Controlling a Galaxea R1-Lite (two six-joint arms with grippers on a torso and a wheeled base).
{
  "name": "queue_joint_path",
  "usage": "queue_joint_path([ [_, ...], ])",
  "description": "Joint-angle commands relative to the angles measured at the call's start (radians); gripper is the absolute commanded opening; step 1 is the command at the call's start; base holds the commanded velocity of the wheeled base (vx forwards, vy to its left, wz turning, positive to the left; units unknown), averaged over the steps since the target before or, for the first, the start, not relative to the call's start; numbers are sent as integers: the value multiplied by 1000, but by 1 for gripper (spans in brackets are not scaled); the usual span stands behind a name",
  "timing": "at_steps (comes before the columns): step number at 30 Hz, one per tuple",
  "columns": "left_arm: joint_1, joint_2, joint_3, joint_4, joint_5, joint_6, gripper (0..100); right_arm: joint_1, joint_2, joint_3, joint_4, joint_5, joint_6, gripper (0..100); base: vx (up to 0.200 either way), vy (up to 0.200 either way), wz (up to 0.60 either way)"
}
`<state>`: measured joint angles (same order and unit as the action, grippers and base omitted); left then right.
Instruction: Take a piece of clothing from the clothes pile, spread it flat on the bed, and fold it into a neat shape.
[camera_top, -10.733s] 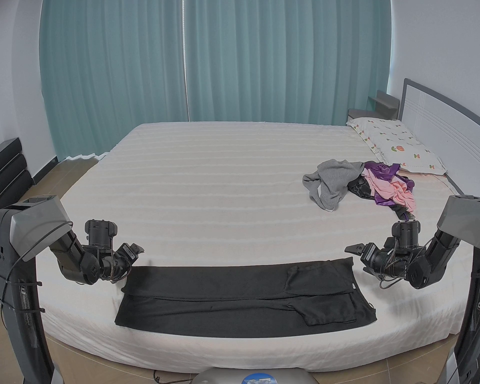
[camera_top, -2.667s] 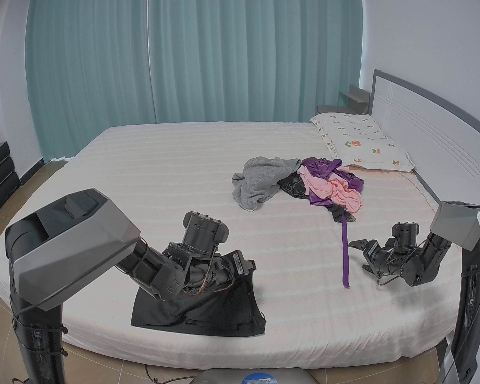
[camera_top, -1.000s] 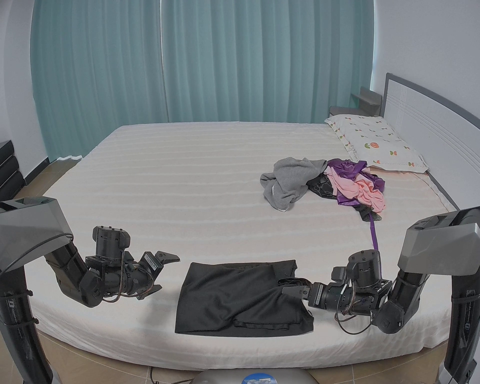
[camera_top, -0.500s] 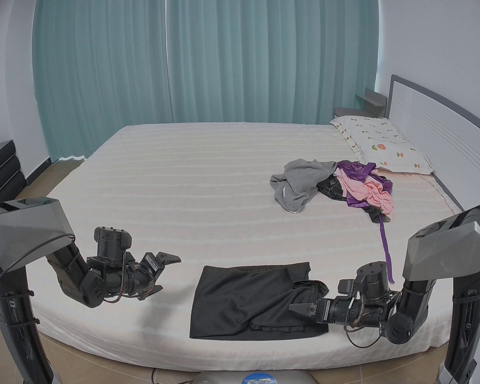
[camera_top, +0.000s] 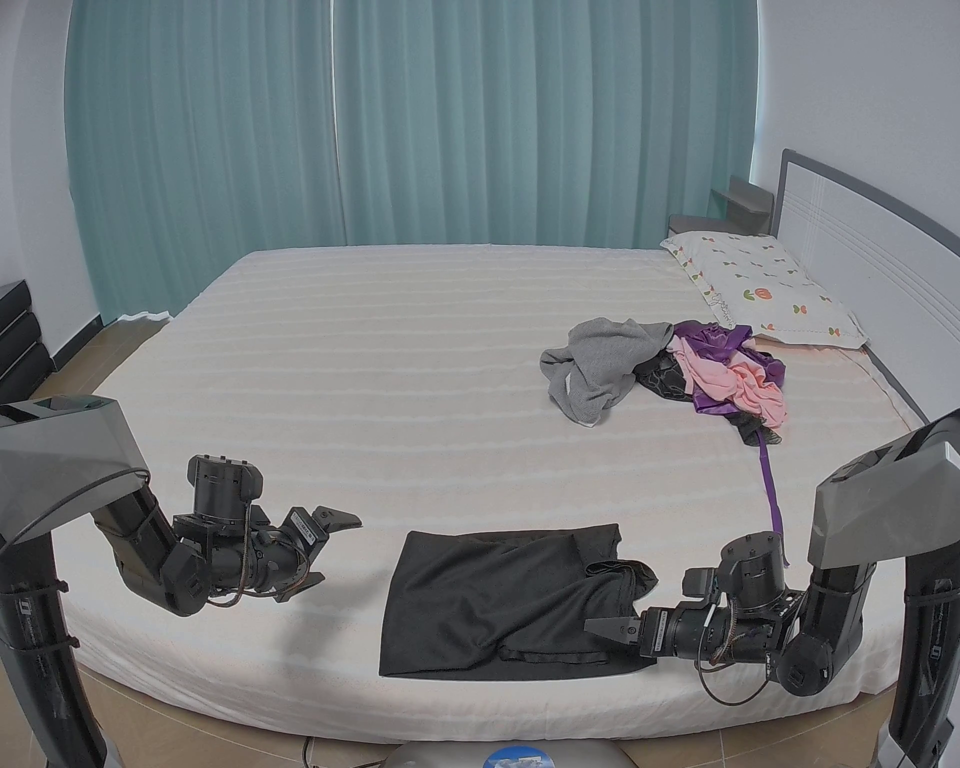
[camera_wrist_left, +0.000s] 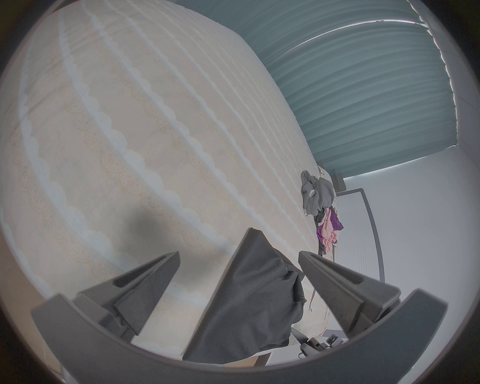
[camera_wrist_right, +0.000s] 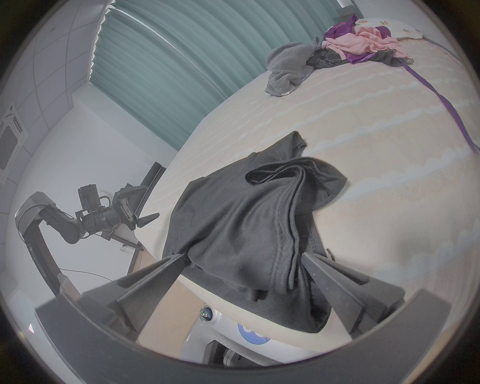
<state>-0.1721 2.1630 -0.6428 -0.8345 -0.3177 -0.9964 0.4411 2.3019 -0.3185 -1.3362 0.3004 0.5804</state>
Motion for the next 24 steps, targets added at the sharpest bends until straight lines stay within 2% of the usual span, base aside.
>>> queue_joint_path([
  [1, -1, 3, 0, -2, 0, 1, 100, 8, 25, 3, -3, 0, -1, 100, 0, 0, 0],
  [9, -1, 3, -3, -2, 2, 2, 100, 13, 65, 3, -37, -3, -5, 100, 0, 0, 0],
  [10, -1, 3, -3, -2, 2, 2, 100, 13, 71, 3, -38, -3, -5, 0, 0, 0, 0],
  [24, -1, 3, -5, -3, 2, 1, 100, -18, -16, 47, -29, -11, -39, 0, 0, 0, 0],
])
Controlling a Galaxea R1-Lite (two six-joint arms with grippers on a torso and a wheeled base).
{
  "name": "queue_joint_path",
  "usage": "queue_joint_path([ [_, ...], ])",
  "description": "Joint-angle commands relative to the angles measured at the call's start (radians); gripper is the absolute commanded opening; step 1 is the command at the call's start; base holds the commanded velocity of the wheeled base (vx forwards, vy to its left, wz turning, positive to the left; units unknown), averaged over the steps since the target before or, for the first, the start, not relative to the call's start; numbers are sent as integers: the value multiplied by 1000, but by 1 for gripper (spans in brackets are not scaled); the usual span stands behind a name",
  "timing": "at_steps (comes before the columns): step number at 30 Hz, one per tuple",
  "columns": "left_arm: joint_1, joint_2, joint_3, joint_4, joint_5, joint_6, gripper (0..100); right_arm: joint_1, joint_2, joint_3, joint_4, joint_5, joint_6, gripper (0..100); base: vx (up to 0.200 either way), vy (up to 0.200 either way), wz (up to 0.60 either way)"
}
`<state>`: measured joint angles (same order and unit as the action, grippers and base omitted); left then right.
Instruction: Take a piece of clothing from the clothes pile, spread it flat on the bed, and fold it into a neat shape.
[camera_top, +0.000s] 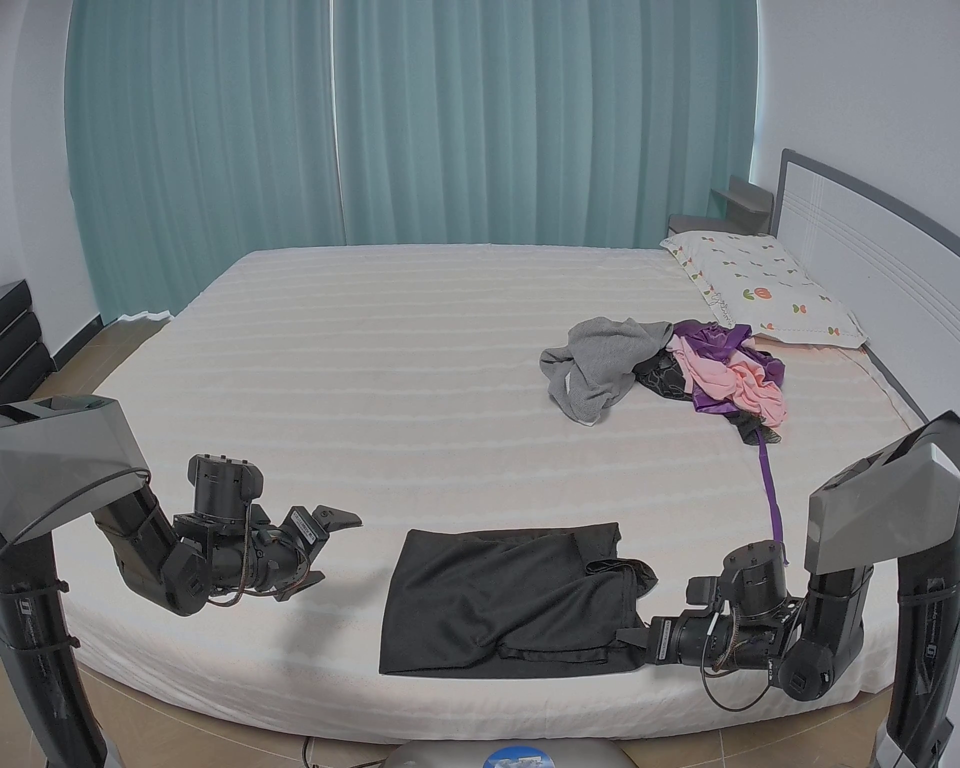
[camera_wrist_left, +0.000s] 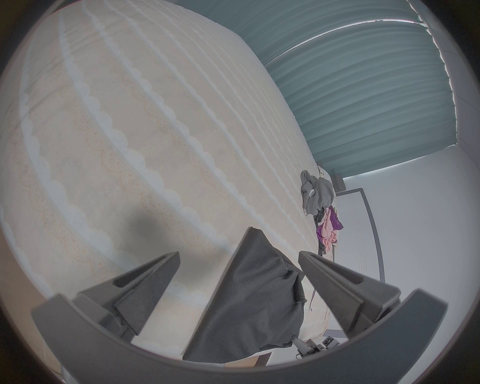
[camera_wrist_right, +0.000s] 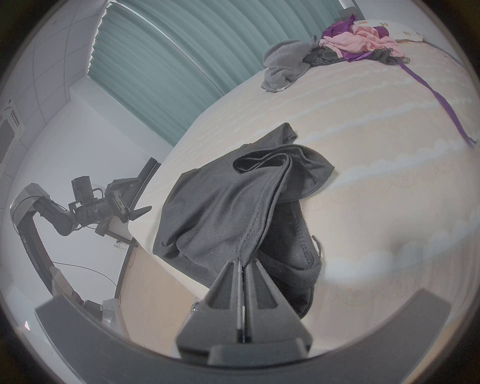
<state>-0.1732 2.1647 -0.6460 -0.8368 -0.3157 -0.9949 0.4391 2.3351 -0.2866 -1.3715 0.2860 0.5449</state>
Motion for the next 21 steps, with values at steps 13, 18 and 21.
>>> queue_joint_path([
  [13, 0, 3, -4, 1, 4, -1, 100, -42, -89, 46, 6, 10, -25, 0, 0, 0, 0],
  [18, 0, 3, -4, 1, 6, -1, 100, -66, -60, 55, 9, 10, -83, 0, 0, 0, 0],
  [21, 0, 3, -4, 1, 6, -1, 100, -71, -23, 53, 9, 10, -95, 0, 0, 0, 0],
])
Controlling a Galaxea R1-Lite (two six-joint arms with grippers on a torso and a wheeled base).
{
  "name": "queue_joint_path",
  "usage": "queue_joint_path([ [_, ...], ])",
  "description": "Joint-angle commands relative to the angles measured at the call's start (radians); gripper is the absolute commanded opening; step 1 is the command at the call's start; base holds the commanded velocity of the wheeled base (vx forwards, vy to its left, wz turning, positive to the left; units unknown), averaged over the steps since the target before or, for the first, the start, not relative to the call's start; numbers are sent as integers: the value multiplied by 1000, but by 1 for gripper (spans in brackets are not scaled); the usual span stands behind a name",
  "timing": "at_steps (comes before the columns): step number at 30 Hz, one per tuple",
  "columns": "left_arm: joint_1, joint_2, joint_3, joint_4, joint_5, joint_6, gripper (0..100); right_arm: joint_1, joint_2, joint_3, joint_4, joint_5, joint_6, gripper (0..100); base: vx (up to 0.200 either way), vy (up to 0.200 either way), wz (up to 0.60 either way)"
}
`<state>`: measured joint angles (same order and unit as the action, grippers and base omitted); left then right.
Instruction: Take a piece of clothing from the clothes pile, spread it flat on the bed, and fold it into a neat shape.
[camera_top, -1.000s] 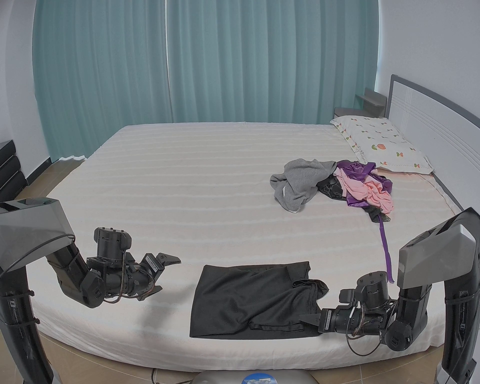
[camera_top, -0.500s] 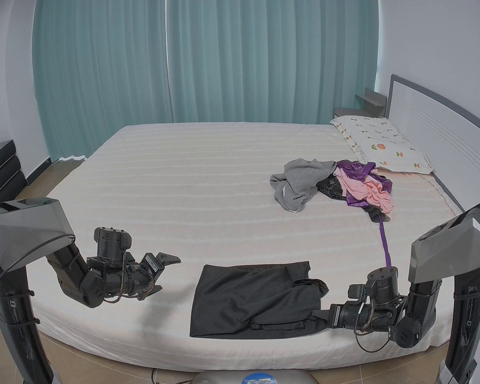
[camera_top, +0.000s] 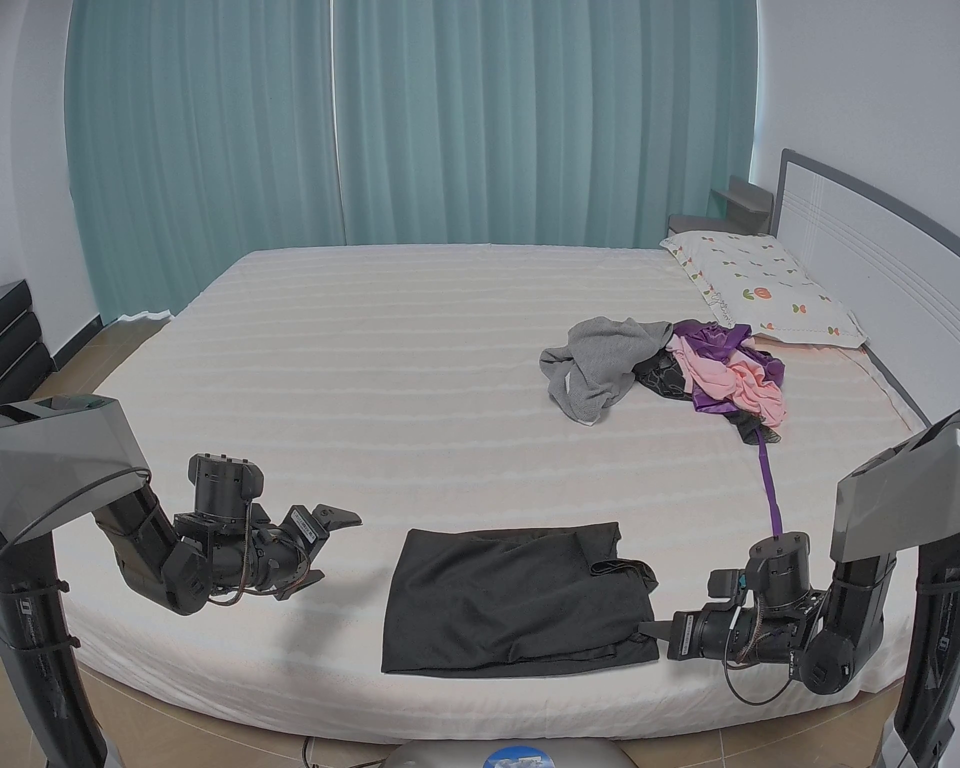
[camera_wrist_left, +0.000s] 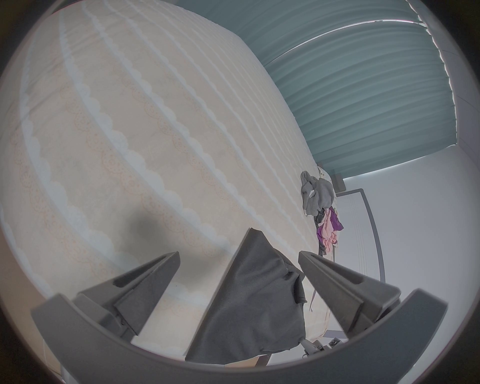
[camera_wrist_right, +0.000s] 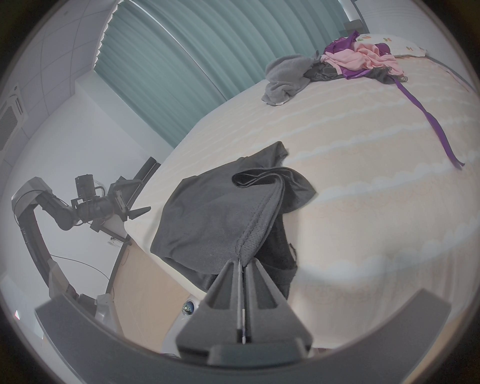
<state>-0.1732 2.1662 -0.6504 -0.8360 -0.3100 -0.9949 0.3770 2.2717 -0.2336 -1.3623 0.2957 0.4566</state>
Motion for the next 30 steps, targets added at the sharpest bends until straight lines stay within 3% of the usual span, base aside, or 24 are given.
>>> queue_joint_path([
  [1, 0, 1, -2, 0, 2, 1, 100, -13, 55, -3, -3, 0, -13, 100, 0, 0, 0],
  [11, -2, 3, -2, 0, 2, 1, 100, -18, 45, -9, -78, 13, -6, 100, 0, 0, 0],
  [16, 0, 3, -3, 0, 2, 1, 100, 20, 45, -4, -124, 14, 62, 100, 0, 0, 0],
  [21, 0, 3, -5, 0, 2, 1, 100, 52, 65, 0, -123, 14, 70, 100, 0, 0, 0],
  [22, 0, 3, -5, 0, 2, 1, 100, 52, 65, 0, -123, 14, 70, 0, 0, 0, 0],
  [30, 0, 3, -3, -2, 3, 1, 100, 51, 32, 43, -123, -9, 57, 0, 0, 0, 0],
])
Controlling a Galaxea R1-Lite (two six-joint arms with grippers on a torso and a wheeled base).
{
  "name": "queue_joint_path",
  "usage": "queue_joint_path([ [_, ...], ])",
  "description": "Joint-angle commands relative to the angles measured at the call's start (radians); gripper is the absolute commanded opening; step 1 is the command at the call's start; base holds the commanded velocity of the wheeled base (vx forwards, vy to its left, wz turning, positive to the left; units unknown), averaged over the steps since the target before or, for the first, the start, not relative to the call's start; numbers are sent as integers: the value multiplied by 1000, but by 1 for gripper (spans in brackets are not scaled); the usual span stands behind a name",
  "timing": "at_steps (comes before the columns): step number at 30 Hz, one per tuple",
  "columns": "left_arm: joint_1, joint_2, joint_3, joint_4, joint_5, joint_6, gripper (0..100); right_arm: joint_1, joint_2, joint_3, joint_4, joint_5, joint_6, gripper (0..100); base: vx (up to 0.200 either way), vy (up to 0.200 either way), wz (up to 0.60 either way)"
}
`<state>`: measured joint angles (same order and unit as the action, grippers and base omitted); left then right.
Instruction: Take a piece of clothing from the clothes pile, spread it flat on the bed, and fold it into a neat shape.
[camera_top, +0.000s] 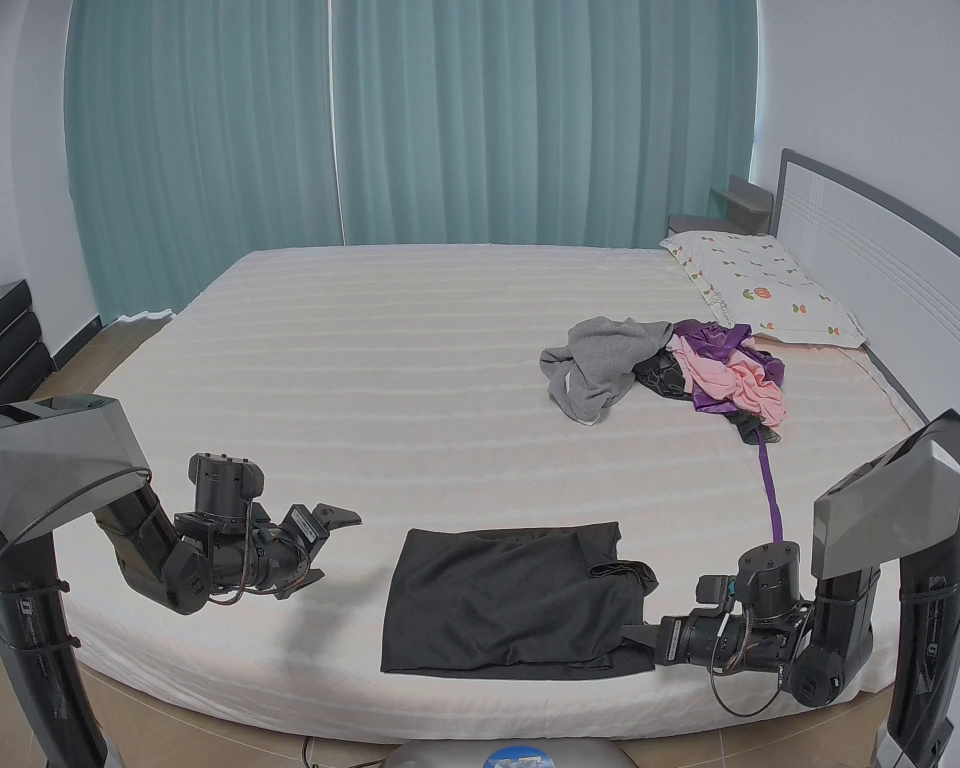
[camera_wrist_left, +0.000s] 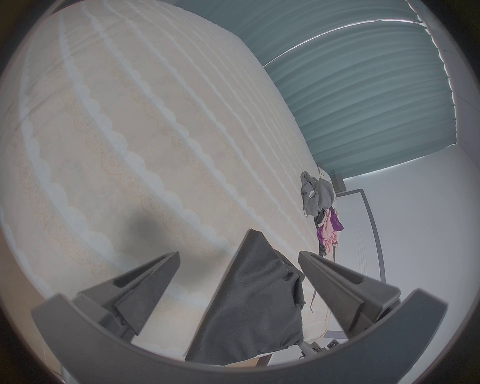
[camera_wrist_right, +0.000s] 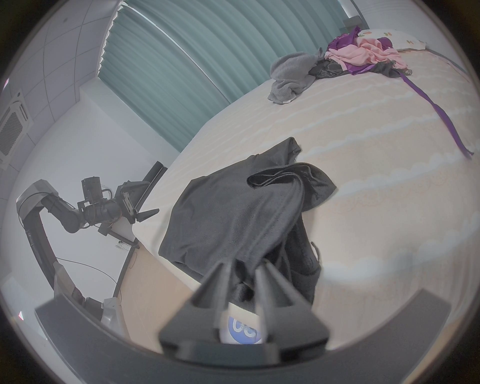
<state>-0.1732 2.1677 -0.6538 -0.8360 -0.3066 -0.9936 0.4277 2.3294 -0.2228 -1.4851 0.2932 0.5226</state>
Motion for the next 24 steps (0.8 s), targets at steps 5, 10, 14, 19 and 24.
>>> queue_joint_path([
  [5, 0, 1, -1, 0, 0, 0, 100, -12, -82, 42, 9, -6, -9, 0, 0, 0, 0],
  [10, 0, 1, -1, -2, 0, 0, 100, -36, -116, 56, 16, 3, -12, 0, 0, 0, 0],
  [14, 0, 1, -1, 0, 0, 0, 100, -36, -99, 63, 16, 1, -32, 0, 0, 0, 0],
  [19, 0, 1, -1, 0, 0, 0, 100, -64, -62, 77, 19, 3, -115, 0, 0, 0, 0],
  [24, 0, 1, -1, -2, 0, 0, 100, -75, -35, 77, 20, 1, -131, 0, 0, 0, 0],
])
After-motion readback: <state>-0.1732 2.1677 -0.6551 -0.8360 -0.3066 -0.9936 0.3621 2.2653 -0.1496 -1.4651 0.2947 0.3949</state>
